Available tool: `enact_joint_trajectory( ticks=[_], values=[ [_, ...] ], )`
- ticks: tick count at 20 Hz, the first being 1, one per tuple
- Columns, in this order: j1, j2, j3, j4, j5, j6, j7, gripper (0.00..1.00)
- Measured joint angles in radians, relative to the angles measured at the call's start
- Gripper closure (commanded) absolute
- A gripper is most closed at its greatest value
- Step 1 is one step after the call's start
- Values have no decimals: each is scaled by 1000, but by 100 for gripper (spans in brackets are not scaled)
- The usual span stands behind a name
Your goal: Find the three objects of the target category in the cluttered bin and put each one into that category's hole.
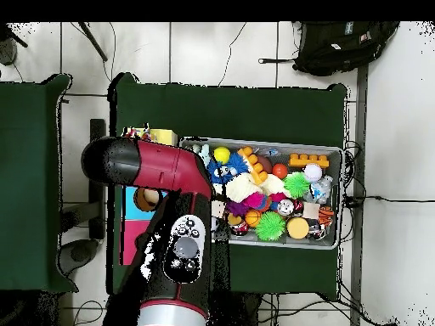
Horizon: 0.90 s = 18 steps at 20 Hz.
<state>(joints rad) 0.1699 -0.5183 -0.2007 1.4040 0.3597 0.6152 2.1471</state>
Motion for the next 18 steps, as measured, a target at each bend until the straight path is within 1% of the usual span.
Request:
enact_joint_trajectory(
  ticks=[7,18],
  values=[
    [3,2,-1,-6,0,0,0,100],
    [8,27,-4,-48,0,-4,0,100]
  ],
)
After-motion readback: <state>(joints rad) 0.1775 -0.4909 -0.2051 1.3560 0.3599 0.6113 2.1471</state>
